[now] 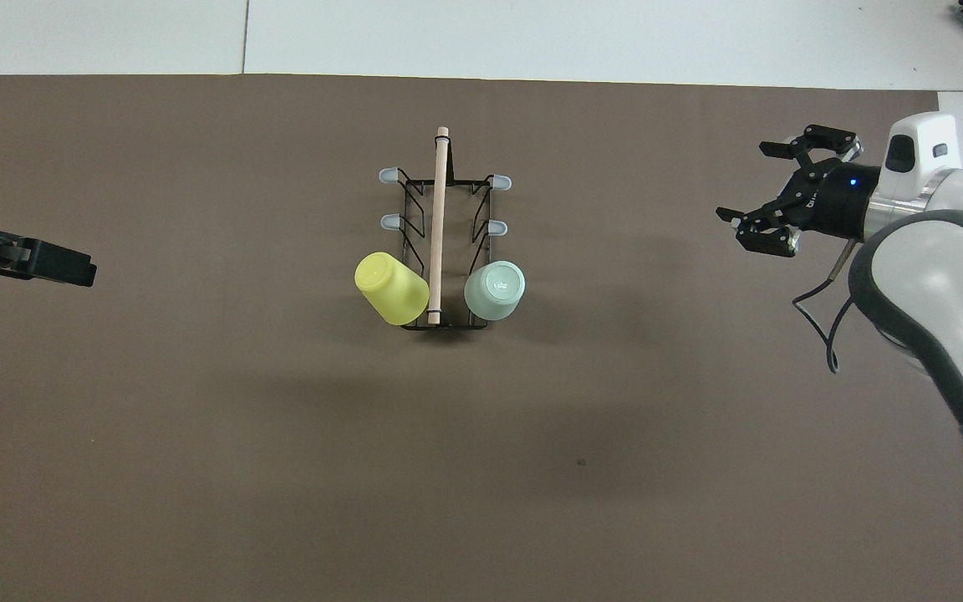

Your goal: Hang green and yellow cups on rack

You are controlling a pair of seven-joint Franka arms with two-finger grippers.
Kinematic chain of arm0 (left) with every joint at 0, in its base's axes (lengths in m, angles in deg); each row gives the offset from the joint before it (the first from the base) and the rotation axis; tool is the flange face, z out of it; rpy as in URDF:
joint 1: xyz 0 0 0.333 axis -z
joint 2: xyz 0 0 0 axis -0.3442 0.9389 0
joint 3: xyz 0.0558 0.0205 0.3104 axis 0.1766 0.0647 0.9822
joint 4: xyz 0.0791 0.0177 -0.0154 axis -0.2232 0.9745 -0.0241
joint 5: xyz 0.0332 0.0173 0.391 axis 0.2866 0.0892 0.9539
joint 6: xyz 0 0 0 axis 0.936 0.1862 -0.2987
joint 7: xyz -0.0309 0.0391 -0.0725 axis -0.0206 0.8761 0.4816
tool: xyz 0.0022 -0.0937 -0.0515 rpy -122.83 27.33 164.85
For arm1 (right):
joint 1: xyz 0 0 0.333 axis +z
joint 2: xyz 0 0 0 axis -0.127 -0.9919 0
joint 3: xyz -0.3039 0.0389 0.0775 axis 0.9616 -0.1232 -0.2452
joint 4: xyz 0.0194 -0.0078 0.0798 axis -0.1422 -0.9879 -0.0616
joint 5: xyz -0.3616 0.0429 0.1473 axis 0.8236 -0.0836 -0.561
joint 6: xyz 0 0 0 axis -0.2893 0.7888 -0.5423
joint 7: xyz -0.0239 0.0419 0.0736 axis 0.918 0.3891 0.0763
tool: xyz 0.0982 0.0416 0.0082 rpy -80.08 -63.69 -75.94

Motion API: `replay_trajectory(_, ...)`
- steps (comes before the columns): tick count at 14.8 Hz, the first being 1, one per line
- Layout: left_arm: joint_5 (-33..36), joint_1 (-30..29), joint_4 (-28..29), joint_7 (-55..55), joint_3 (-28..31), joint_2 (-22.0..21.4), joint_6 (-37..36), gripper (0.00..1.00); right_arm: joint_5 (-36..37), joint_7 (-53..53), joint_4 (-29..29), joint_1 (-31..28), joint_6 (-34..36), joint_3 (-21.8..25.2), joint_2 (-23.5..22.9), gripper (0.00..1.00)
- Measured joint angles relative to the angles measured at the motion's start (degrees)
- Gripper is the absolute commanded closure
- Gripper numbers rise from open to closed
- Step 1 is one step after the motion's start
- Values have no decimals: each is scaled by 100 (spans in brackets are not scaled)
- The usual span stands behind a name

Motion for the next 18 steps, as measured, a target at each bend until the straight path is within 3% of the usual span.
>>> replay_trajectory(5, 0, -83, 3, 3, -82, 0, -40, 0, 2610, 2718, 232, 3, 68, -20, 117, 0)
replay_trajectory(9, 0, -144, 4, 96, -180, 0, -51, 0, 4335, 4743, 687, 84, 1243, -85, 262, 0)
replay_trajectory(15, 151, -144, 3, 210, -214, 0, -51, 0, 4533, 7683, 1777, 375, 3557, -94, 309, 0)
replay_trajectory(18, 201, -144, 2, 217, -214, 0, -51, 0, 4491, 8138, 2371, 338, 4477, -27, 339, 0)
